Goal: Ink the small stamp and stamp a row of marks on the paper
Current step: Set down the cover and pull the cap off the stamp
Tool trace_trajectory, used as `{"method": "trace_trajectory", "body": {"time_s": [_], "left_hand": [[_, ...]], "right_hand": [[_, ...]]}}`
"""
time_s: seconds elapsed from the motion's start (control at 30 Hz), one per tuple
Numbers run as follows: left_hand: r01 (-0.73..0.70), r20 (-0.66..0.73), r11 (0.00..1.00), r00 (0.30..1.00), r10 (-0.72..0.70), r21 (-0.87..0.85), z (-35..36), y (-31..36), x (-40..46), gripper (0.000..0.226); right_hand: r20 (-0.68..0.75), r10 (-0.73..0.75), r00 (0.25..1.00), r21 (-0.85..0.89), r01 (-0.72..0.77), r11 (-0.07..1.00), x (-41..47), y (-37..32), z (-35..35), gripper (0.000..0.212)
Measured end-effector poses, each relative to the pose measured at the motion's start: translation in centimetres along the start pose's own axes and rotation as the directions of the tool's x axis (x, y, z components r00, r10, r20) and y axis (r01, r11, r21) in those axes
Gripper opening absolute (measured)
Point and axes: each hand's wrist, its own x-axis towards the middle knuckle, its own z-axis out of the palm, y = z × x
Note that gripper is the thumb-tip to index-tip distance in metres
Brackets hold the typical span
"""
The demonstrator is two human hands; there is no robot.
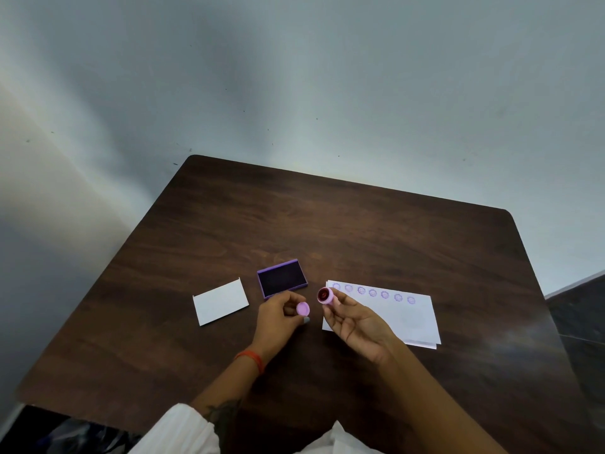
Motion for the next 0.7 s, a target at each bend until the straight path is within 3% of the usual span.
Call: {"method": "trace_trajectory", "body": {"time_s": [0.2, 0.43, 0.57, 0.7], "left_hand": [[-0.074, -0.005, 0.988, 0.997, 0.075, 0.134, 0.5, -1.1, 0.4, 0.027], [-0.161, -0.020, 0.964, 0.985, 0.169, 0.212, 0.1, -1.6, 0.3, 0.038], [-0.165, -0.148, 0.942, 0.965, 0.215, 0.291, -0.7, -1.9, 0.4, 0.033], [-0.161, -0.306, 0.869, 0.893, 0.331, 0.468, -2.2, -2.4, 1.1, 0.042]], "right_hand": [[-0.014, -0.027, 1.000, 0.033, 0.027, 0.999, -0.2, -0.2, 0.5, 0.026], [0.001, -0.062, 0.998, -0.082, 0.062, 0.995, 0.0, -0.6, 0.7, 0.029], [0.018, -0.066, 0.998, -0.074, 0.067, 0.995, 0.3, -0.8, 0.7, 0.025], [0.015, -0.088, 0.996, -0.069, 0.088, 0.994, 0.6, -0.9, 1.1, 0.017]]}}
